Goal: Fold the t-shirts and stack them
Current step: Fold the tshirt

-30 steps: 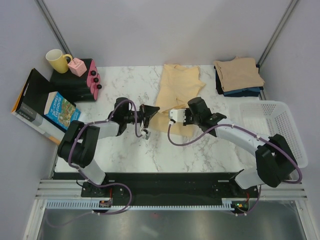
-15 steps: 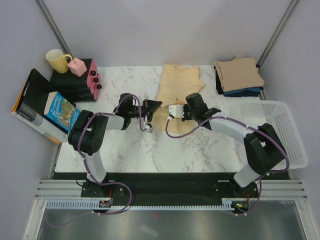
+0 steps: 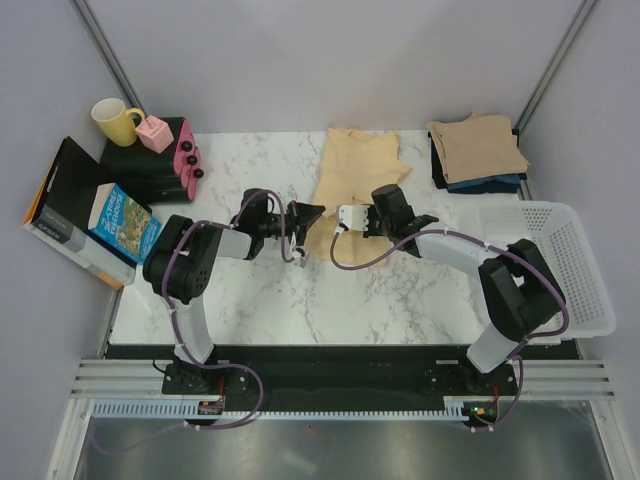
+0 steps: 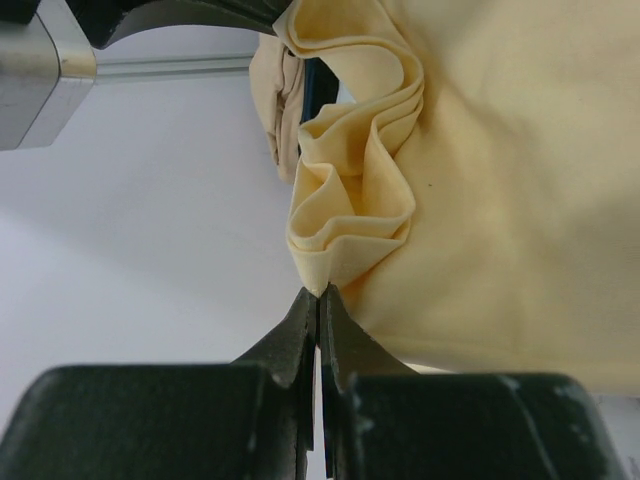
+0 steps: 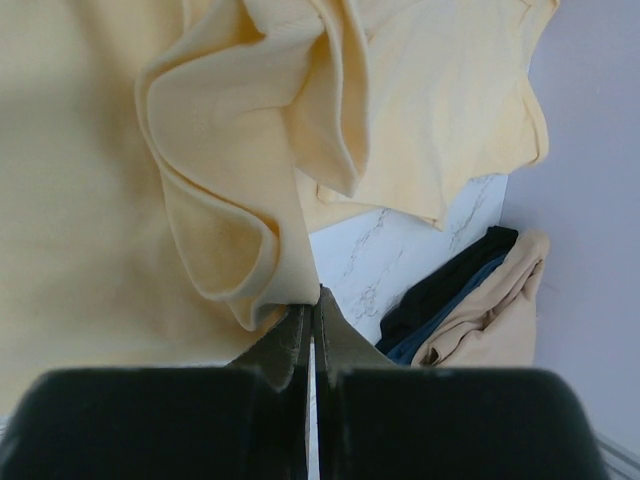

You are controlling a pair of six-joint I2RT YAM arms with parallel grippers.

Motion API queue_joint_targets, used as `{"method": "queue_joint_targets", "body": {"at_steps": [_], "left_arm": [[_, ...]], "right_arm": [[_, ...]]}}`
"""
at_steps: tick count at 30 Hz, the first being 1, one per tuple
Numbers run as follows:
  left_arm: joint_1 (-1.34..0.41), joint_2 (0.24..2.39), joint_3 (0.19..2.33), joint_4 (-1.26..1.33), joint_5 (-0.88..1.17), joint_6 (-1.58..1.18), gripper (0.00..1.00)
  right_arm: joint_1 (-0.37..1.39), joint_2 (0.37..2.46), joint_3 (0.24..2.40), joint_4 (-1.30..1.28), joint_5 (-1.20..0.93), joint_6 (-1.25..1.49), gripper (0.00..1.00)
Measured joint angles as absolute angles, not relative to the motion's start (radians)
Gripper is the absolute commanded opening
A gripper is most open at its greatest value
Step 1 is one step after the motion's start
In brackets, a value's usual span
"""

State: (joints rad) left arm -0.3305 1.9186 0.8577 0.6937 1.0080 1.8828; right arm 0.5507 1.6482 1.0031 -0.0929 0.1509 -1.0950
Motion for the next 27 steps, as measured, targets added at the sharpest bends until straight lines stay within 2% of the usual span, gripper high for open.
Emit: {"method": "queue_joint_targets", "body": {"at_steps": [4,7,8,9,12,13,15,16,19,27], "left_arm": [[-0.331,1.929,0.858,0.702,1.013,1.883,0.02],[-0.331,1.938,0.858,0.713,1.015,1.883,0.03],[-0.331,1.943,0.858,0.715,1.015,1.883,0.05],[-0.331,1.948,0.858,0.72,1.015,1.883,0.08],[-0.331,1.978,0.858,0.76,1.009,1.883,0.25],[-0.331,1.989,0.859,0.78,1.002,1.883,0.38],[-0.332,2.033,0.863,0.859,0.975,1.872,0.55],[-0.332,2.054,0.868,0.888,0.964,1.87,0.74],[-0.334,2.133,0.886,1.01,0.897,1.831,0.98],[-0.35,2.204,0.989,1.207,0.687,1.761,0.99]], "right_arm": [[0.543,1.66,1.003,-0.068,0.167,-1.089,0.0],[0.54,1.669,1.003,-0.059,0.176,-1.079,0.46],[0.539,1.671,1.003,-0.058,0.181,-1.075,0.7],[0.537,1.673,1.003,-0.057,0.187,-1.071,0.73],[0.534,1.682,1.003,-0.036,0.21,-1.066,0.79],[0.533,1.686,1.002,-0.021,0.222,-1.065,0.79],[0.533,1.689,1.0,0.009,0.249,-1.065,0.79],[0.533,1.69,0.998,0.03,0.268,-1.064,0.78],[0.533,1.69,0.993,0.092,0.318,-1.062,0.78],[0.533,1.69,0.966,0.2,0.423,-1.073,0.76]]}}
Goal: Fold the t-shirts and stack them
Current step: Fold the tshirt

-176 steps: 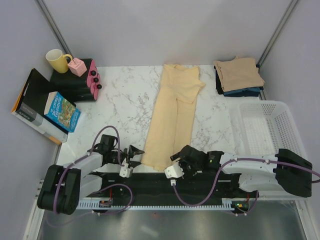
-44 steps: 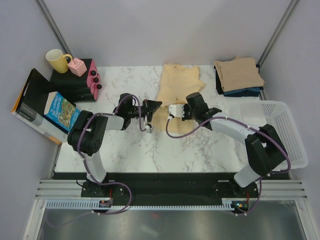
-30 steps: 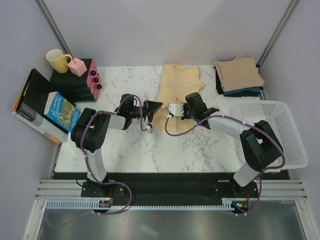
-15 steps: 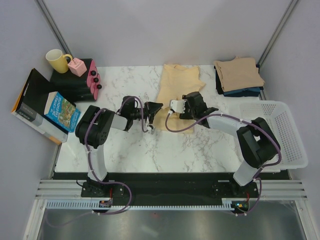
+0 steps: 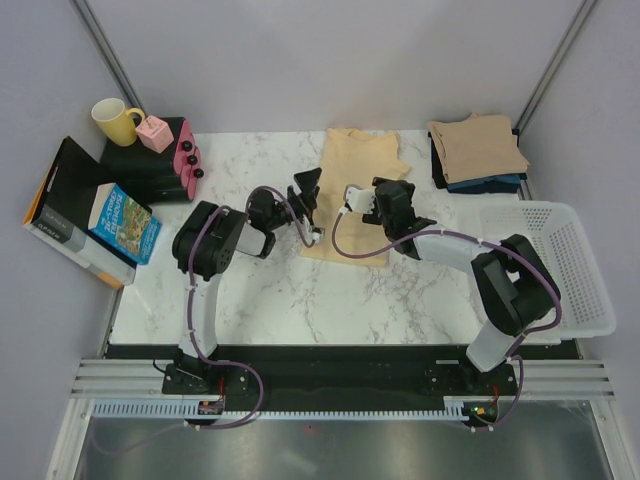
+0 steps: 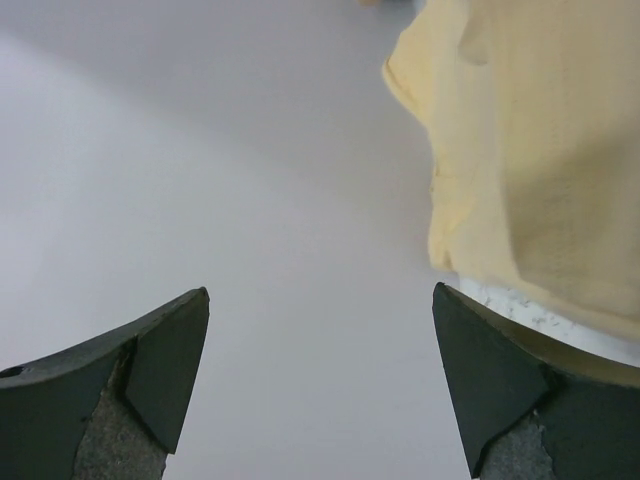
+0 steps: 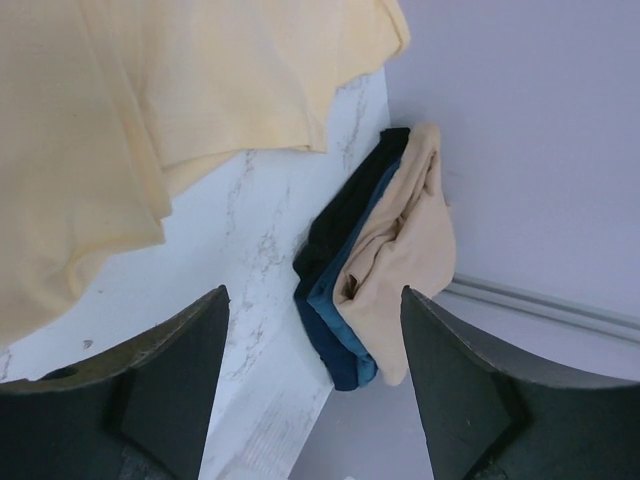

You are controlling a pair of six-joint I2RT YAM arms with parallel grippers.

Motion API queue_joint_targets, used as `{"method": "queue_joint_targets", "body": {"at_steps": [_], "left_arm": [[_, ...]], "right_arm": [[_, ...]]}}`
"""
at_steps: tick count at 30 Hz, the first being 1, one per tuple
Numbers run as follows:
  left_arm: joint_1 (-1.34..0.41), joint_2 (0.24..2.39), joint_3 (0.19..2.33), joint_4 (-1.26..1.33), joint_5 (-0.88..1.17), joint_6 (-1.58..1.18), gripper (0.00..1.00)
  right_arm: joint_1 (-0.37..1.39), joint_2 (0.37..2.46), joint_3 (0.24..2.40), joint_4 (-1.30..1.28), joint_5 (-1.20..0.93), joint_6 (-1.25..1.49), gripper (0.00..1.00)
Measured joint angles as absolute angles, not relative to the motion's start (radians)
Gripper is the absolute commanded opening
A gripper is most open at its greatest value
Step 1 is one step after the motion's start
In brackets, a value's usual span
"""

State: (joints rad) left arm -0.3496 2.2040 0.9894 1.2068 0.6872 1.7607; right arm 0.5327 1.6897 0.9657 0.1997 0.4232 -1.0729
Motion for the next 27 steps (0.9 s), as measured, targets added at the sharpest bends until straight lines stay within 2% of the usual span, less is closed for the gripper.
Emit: {"method": "queue_joint_targets", "body": {"at_steps": [7,11,15,17,21,24,27], "left_arm": [[-0.35,2.178,0.957,1.254,0.628,1.734,0.99],[-0.35,2.072,0.823,1.257,0.628,1.713,0.99],[-0.334,1.801,0.609,1.219,0.69,1.688,0.99],[-0.316,1.642,0.522,1.16,0.758,1.691,0.99],[-0.28,1.363,0.439,0.844,0.899,1.792,0.99],[-0.277,1.311,0.436,0.607,0.974,1.877,0.99],[-0.277,1.357,0.433,0.457,1.019,1.92,0.99]], "right_arm": [[0.516,1.713,1.011,0.253,0.513,-1.058,0.72],[0.501,1.699,1.132,0.034,0.385,-0.969,0.68],[0.53,1.584,1.165,-0.211,0.203,-0.919,0.67],[0.57,1.51,1.149,-0.305,0.134,-0.916,0.68],[0.658,1.387,1.048,-0.422,0.028,-0.911,0.7],[0.707,1.357,0.95,-0.486,-0.019,-0.891,0.71],[0.735,1.357,0.866,-0.506,-0.04,-0.872,0.71]]}}
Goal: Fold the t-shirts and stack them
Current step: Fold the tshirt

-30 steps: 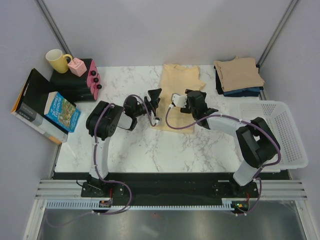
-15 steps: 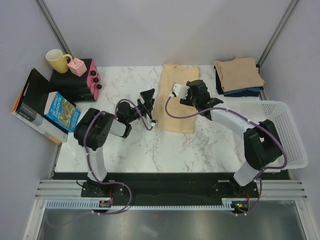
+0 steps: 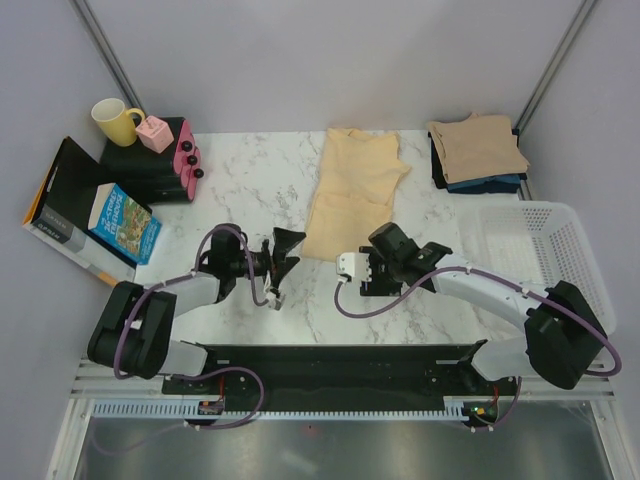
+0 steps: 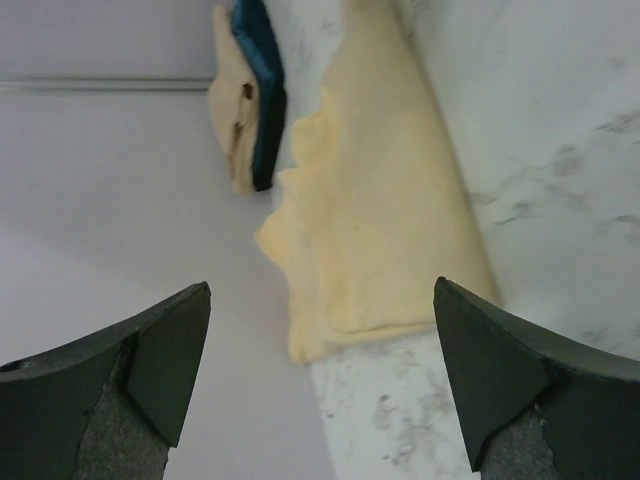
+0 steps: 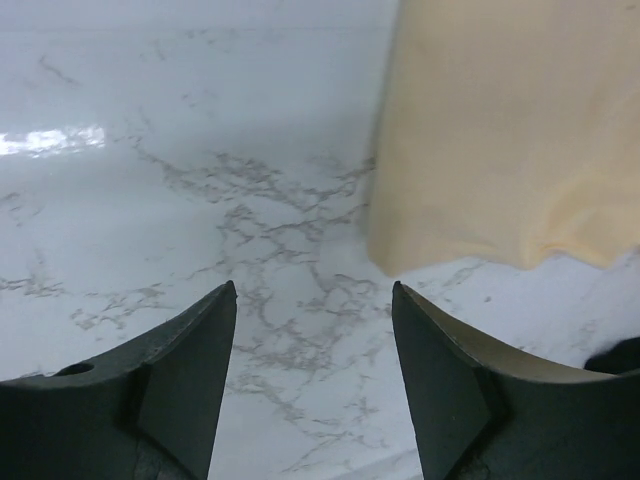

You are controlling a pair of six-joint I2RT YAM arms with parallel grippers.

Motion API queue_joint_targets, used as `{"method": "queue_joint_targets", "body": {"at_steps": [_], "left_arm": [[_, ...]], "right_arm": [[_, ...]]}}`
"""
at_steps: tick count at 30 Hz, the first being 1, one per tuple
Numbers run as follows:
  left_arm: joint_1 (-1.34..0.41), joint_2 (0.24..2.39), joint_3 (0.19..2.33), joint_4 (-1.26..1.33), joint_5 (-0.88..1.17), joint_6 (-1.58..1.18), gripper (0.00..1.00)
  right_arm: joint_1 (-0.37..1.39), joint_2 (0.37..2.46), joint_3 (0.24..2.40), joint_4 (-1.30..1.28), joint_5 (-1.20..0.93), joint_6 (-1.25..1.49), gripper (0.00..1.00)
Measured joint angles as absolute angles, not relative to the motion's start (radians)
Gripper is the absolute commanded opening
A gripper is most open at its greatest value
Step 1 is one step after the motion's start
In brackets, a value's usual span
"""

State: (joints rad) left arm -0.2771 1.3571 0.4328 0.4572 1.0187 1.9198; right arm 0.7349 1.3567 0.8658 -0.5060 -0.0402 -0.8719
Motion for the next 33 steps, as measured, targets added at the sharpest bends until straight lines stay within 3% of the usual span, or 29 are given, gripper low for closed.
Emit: {"method": "queue_joint_targets", "body": {"at_steps": [8,23,29,33], "left_arm": [[-0.277,1.575,0.501,0.281,1.043,1.959,0.99],[-0.277,1.749,0.717,0.133,1.058,1.967,0.99],[-0.277,1.793,0.794,0.064,1.06,1.97,0.98],[-0.277,1.808,0.823,0.03,1.061,1.97,0.9]], "right_arm": [[0.744,1.353,0.722,-0.406,0.0,-0.81,0.73],[0.744,1.338,0.57,-0.096,0.134,-0.727,0.71],[0.744,1.396,0.569,-0.009,0.137,-0.738,0.65],[0.744,1.436,0.577,0.048,0.138,-0.764,0.51]]}}
